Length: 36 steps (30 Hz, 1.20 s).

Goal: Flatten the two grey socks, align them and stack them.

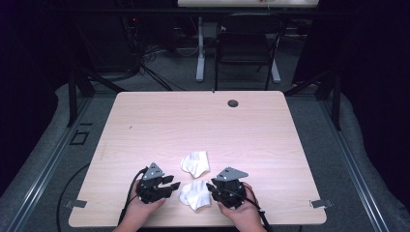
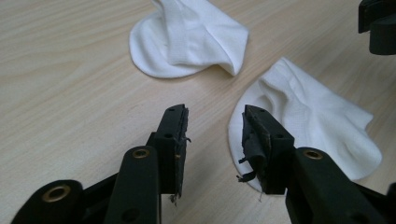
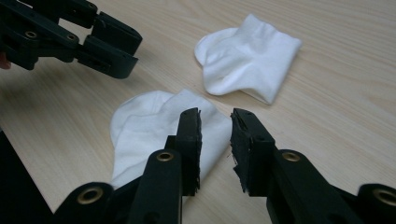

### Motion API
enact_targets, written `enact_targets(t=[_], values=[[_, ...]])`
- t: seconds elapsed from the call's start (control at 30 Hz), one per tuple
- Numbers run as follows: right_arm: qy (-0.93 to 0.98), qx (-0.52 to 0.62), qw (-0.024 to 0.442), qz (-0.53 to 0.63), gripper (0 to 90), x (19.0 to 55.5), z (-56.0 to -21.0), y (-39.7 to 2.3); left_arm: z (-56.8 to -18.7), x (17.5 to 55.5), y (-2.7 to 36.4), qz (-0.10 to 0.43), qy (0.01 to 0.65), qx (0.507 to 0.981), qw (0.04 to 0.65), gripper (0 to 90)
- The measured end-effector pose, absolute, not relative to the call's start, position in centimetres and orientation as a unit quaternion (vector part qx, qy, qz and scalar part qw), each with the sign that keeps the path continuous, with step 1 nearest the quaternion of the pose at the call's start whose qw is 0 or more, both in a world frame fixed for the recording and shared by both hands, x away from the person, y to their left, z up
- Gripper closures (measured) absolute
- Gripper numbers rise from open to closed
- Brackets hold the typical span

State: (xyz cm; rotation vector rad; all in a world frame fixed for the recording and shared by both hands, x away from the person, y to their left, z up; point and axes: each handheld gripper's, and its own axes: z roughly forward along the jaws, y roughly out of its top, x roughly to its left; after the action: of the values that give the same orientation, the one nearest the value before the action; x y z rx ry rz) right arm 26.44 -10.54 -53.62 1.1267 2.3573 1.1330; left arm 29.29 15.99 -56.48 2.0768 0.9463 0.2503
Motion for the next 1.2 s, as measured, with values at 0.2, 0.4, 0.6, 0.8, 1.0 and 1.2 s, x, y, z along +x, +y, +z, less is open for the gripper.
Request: enact_targets(t=[0.2, 0.4, 0.6, 0.8, 1.0, 1.2], values=[[0.831, 0.374, 0.134, 0.389, 73.1, 26.6, -53.8, -8.5, -56.4, 29.1, 15.8, 0.090, 0.371, 0.826, 0.414, 66.8], [0.836, 0.369, 0.118, 0.388, 73.2, 26.5, -54.5, -7.0, -56.8, 28.9, 15.4, 0.082, 0.363, 0.834, 0.408, 73.0], [0.846, 0.355, 0.107, 0.383, 72.9, 26.2, -55.3, -5.6, -57.2, 28.8, 15.1, 0.073, 0.355, 0.841, 0.402, 75.2], [0.853, 0.349, 0.106, 0.374, 72.3, 26.0, -55.9, -4.9, -57.4, 28.7, 14.9, 0.066, 0.356, 0.841, 0.402, 71.9], [0.856, 0.346, 0.105, 0.370, 71.8, 25.9, -56.5, -4.5, -57.7, 28.8, 14.8, 0.067, 0.358, 0.843, 0.396, 71.9], [0.859, 0.344, 0.104, 0.365, 71.4, 25.9, -56.9, -4.4, -57.9, 28.8, 14.6, 0.067, 0.356, 0.845, 0.394, 73.8]])
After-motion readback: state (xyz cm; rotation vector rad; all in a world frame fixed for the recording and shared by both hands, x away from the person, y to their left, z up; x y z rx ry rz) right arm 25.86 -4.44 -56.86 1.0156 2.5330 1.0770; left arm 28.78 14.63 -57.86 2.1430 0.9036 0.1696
